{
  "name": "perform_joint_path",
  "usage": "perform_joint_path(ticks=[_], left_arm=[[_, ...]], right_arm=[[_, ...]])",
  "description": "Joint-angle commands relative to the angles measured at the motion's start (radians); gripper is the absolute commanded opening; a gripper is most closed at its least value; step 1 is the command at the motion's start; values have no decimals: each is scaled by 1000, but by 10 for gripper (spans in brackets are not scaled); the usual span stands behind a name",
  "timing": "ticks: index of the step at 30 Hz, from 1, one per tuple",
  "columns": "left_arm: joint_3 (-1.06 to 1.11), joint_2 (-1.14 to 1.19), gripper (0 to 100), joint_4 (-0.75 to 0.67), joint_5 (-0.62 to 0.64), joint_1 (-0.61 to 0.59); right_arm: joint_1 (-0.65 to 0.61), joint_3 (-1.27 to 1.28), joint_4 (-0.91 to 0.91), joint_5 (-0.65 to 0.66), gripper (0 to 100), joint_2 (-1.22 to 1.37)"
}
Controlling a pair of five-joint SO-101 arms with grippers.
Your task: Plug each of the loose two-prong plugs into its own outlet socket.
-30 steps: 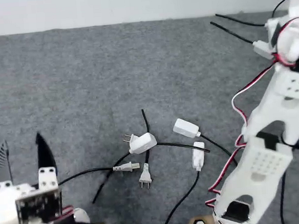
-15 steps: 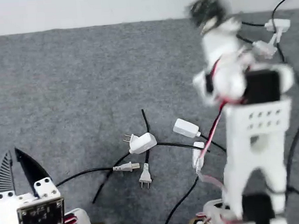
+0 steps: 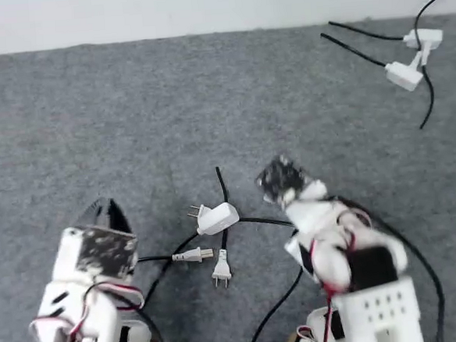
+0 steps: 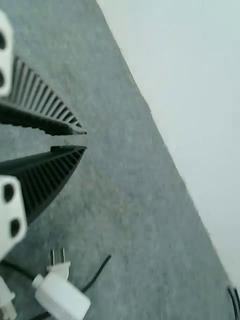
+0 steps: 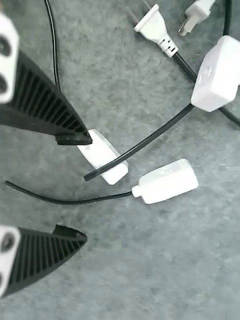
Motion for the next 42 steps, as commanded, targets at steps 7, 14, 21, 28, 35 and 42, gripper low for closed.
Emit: perform_joint_path(ticks=[7,14,21,28,35,42], left_arm=[[321,-5,102,-149,2,173],[325,-5,179,-147,2,172],[325,-5,179,-137,2,172],[320,-5,178,-107,2,173],[320,-5,178,-92,0,173],[325,-5,177,-118,2,178]], right_arm=[[-125,278,-136,81,259,-306],[-85,489,-285,58,259,-433],[-7,575,-308,0,260,-598],[-15,628,-337,-28,262,-582],[-56,718,-455,-21,260,-581],[-64,713,-414,-26,261,-581]])
